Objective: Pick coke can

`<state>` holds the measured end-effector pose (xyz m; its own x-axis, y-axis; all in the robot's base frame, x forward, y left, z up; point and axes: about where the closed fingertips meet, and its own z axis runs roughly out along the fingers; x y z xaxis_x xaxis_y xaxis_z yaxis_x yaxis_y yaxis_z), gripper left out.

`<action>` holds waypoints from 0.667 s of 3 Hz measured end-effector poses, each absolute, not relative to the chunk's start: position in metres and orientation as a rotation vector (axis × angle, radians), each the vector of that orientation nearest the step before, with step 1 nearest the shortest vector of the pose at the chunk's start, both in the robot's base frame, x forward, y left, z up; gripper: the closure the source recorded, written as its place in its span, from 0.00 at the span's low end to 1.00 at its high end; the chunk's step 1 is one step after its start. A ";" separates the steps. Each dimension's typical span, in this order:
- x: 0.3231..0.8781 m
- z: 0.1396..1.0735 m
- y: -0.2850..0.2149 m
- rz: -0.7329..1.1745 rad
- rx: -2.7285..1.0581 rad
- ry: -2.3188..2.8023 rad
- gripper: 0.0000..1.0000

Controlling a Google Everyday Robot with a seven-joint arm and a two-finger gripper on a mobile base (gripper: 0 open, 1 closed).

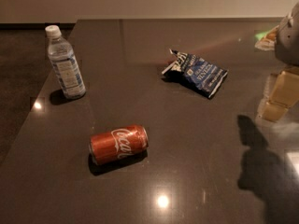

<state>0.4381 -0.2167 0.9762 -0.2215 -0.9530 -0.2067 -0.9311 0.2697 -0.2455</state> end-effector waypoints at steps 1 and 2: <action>0.438 0.976 -0.217 -0.099 -1.725 2.232 0.00; 0.442 0.974 -0.196 -0.065 -1.760 2.171 0.00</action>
Offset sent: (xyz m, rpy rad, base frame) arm 0.0085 0.0438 -0.0108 0.0607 -0.0016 0.1107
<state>0.4421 -0.1961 0.9738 -0.1716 -0.9567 -0.2351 -0.9408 0.2299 -0.2489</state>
